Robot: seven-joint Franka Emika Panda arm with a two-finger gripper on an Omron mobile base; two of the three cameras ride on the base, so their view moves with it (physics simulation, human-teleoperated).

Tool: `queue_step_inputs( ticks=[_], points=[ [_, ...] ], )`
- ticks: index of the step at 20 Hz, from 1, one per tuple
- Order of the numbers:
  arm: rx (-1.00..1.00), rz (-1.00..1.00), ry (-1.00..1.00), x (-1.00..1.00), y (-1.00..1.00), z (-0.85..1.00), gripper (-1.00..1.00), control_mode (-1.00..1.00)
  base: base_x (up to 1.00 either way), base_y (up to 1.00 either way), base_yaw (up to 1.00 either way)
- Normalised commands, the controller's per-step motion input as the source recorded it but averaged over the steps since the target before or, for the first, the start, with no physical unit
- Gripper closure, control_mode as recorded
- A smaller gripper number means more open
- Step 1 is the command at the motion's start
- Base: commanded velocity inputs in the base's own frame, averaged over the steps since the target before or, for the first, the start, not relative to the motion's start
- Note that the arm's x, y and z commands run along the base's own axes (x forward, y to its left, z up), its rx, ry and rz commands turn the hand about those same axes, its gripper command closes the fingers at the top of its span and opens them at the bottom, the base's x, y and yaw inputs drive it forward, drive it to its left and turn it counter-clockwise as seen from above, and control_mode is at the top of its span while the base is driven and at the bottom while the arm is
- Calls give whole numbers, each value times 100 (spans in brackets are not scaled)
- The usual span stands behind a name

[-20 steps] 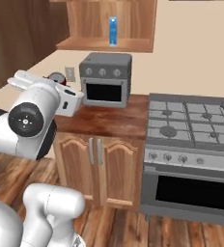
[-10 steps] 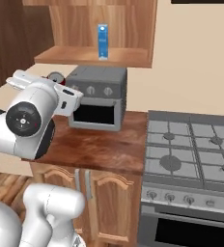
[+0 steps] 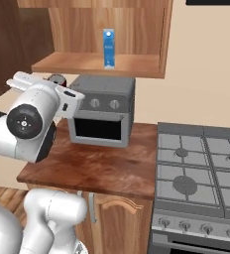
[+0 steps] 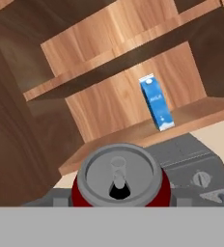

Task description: Pick the milk, boxed drink, can from the counter and place them in the open cabinet.

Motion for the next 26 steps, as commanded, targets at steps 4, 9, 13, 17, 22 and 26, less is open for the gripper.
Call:
queue_step_inputs(
  ticks=[4, 9, 13, 17, 22, 26],
  points=[
    [0, 0, 14, -7, 63, 85, 100, -100, 0, 0, 0],
    [0, -1, 19, -1, 52, 100, 100, -100, 0, 0, 0],
    [-1, -5, 4, 0, 17, 63, 100, -100, 0, 0, 0],
    [0, 0, -1, 0, 0, 4, 100, -100, 0, 0, 0],
    [-8, 1, -6, 0, 0, -18, 100, -100, 0, 0, 0],
    [-10, 0, -4, 0, 0, -13, 100, -100, 0, 0, 0]
  ],
)
